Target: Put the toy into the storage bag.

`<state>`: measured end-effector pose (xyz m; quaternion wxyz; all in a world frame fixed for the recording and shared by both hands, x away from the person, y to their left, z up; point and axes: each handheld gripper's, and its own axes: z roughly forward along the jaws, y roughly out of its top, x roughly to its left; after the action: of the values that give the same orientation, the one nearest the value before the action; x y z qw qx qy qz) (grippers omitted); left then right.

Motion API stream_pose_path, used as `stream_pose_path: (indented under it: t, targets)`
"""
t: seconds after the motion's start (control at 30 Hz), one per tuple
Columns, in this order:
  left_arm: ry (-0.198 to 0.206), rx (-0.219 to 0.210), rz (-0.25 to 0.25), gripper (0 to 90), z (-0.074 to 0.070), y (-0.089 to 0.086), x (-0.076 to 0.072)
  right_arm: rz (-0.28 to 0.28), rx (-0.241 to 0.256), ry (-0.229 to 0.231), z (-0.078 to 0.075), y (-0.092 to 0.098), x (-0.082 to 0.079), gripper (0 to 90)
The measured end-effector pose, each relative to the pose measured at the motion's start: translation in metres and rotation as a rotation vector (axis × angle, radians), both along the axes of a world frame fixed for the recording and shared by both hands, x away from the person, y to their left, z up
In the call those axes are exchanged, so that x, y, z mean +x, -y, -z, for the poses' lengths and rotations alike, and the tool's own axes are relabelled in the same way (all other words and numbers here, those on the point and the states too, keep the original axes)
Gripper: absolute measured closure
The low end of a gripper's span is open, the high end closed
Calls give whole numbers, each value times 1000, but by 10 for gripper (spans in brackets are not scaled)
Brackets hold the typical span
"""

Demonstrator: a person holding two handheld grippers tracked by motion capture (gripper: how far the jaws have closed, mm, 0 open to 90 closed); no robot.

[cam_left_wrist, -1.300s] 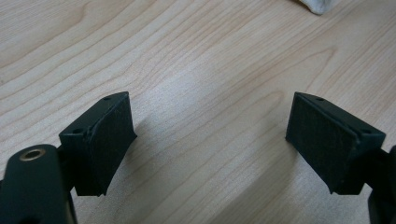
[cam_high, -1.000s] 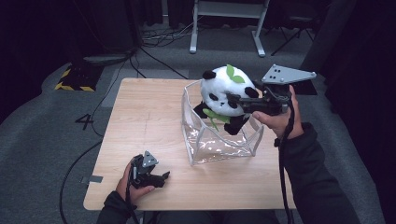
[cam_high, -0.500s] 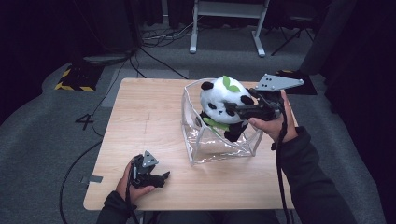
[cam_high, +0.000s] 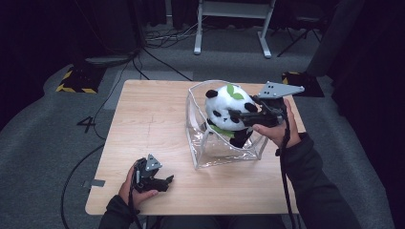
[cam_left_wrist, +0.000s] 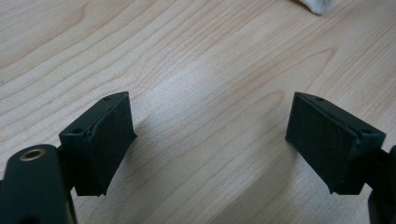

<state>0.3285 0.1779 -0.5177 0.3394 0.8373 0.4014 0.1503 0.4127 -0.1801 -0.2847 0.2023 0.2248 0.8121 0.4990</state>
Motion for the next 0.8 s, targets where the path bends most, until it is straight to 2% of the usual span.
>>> stream_pose_path:
  t: [0.8]
  targets:
    - [0,-1,0,152,0,0,0,12,-22,-37,27,4,5,376]
